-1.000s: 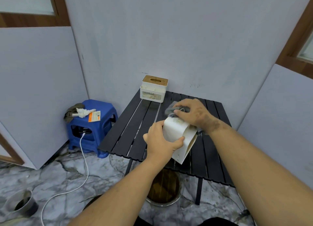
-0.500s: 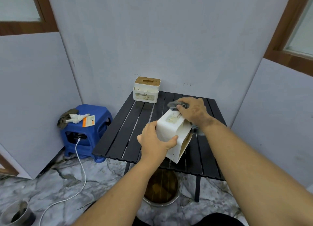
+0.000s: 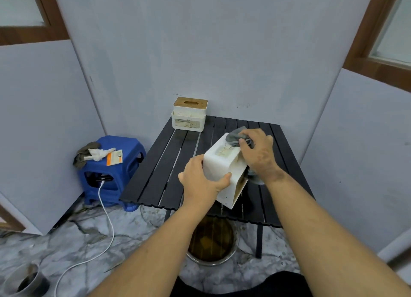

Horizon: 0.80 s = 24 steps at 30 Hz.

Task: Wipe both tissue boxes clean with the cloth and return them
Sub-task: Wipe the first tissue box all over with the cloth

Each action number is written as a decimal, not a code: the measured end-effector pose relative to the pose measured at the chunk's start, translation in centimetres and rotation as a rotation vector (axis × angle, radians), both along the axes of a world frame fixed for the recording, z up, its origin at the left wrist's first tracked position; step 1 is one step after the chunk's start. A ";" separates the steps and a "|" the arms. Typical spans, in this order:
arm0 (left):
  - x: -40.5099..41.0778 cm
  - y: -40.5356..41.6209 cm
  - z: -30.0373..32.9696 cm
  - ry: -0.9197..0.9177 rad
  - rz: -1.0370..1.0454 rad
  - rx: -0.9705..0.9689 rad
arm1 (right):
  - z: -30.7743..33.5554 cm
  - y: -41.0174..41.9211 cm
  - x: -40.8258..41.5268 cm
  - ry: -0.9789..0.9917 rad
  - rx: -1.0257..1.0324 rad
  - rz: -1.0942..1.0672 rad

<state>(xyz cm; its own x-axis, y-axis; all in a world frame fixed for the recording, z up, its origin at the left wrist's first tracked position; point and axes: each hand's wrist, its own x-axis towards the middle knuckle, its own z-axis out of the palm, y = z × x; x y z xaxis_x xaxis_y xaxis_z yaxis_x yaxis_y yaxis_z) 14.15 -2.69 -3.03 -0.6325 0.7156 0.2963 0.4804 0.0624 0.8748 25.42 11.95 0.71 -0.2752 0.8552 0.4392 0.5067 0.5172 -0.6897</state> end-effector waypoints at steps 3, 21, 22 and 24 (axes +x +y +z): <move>0.0 -0.1 0.0 -0.015 -0.010 0.010 | -0.4 -3.3 -1.1 -0.003 0.148 0.075; 0.4 0.0 -0.1 -0.061 -0.004 0.016 | 3.6 -1.5 -3.3 -0.488 0.211 0.250; 0.5 0.0 -0.1 -0.062 -0.005 0.011 | 3.9 -1.0 -3.0 -0.479 0.172 0.261; 0.5 0.1 -0.1 -0.070 -0.012 -0.011 | 4.1 0.9 -2.2 -0.467 0.067 0.198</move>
